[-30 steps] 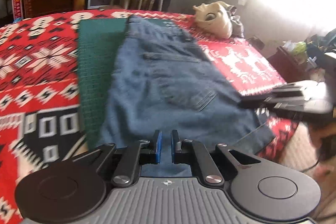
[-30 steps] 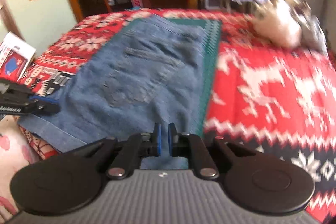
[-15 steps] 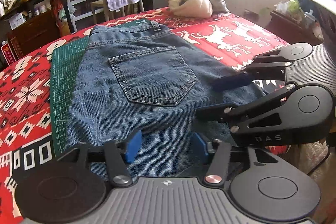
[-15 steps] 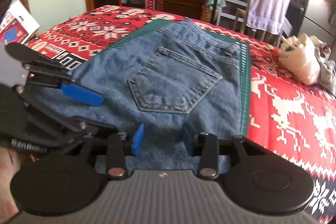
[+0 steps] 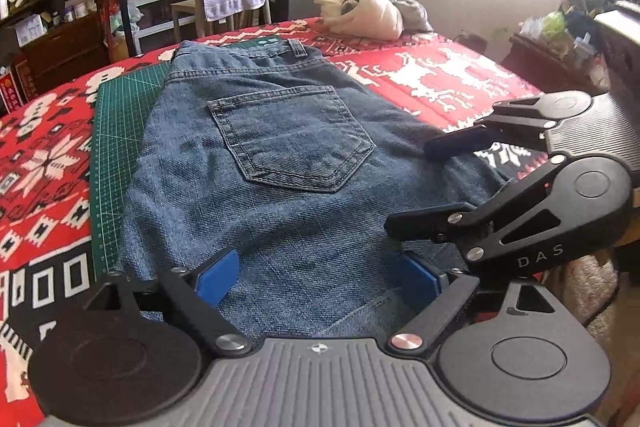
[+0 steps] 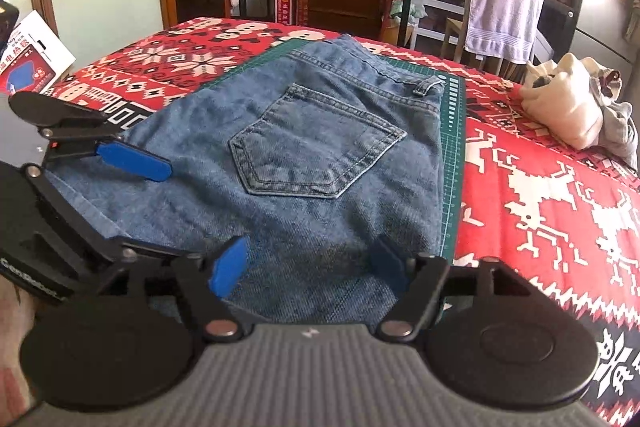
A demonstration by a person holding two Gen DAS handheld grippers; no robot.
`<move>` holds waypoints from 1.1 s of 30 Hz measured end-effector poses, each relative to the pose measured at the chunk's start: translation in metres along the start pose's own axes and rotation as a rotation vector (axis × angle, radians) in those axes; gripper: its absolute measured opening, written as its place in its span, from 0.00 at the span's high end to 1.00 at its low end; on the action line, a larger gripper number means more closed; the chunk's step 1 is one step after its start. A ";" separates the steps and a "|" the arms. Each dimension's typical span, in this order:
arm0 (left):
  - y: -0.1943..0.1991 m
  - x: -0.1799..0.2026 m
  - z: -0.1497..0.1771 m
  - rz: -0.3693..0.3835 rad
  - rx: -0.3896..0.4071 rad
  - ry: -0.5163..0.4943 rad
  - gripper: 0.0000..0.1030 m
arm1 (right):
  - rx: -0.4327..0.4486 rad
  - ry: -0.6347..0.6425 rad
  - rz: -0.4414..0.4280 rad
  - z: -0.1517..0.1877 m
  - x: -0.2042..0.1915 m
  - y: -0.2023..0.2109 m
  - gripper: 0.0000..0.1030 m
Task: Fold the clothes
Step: 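Open both tools wide and move them over the shorts hem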
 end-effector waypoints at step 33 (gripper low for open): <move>-0.016 0.008 -0.007 -0.073 -0.130 0.055 0.00 | -0.186 -0.162 0.208 -0.026 0.079 0.035 0.00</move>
Point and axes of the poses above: each gripper's, at about its wrist camera, not at the fingertips, and y roughly against the way its jaws point, x to its right, z to its underside, the point moved 9 cm from there along -y, roughly the way its jaws point, and after that the axes turned 6 degrees about z, right-handed, at the moved point
